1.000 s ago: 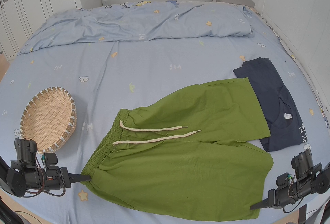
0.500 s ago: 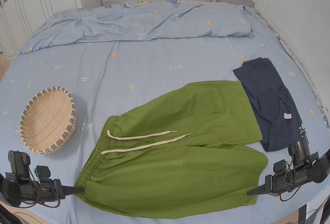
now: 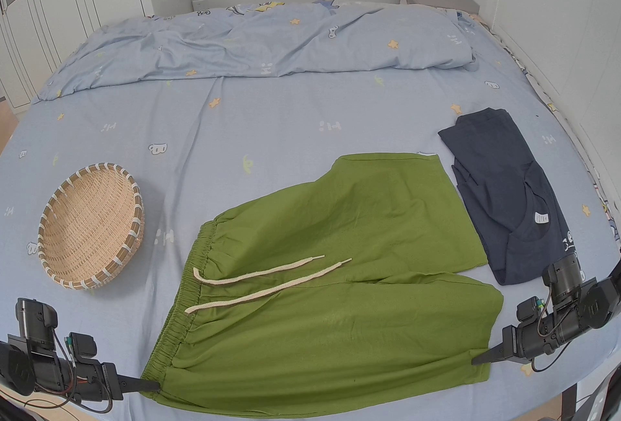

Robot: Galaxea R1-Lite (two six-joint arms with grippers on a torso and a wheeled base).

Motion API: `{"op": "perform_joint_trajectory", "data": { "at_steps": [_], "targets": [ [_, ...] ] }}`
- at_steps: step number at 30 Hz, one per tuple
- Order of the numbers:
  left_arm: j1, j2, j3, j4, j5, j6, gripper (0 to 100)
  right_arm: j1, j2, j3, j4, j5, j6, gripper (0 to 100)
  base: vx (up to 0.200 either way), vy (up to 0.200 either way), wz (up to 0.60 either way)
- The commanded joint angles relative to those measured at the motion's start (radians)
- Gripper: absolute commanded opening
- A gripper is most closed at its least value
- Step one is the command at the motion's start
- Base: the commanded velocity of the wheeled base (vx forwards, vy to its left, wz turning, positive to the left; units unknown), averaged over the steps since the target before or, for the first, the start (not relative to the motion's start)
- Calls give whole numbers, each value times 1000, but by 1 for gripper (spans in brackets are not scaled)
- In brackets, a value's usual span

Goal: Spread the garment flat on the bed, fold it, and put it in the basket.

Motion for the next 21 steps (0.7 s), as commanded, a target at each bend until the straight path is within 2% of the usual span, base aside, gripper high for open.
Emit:
{"op": "perform_joint_trajectory", "data": {
  "at_steps": [1, 15, 16, 18, 19, 21],
  "targets": [
    [3, 25, 16, 15, 1, 20, 0, -5, 1, 2, -1, -2, -2, 0, 0, 0, 0],
    [11, 35, 16, 27, 0, 36, 0, 15, -3, 13, 6, 1, -4, 0, 0, 0, 0],
    [11, 35, 16, 29, 0, 36, 100, 15, -3, 13, 6, 1, -4, 0, 0, 0, 0],
    [9, 33, 16, 44, -2, 45, 100, 29, -3, 13, 16, 1, -6, 0, 0, 0, 0],
    [9, 33, 16, 44, -2, 50, 100, 30, -5, 13, 19, 1, -6, 100, 0, 0, 0],
    [9, 35, 16, 46, -4, 54, 100, 30, -8, 19, 19, 2, -7, 100, 0, 0, 0]
  ]
}}
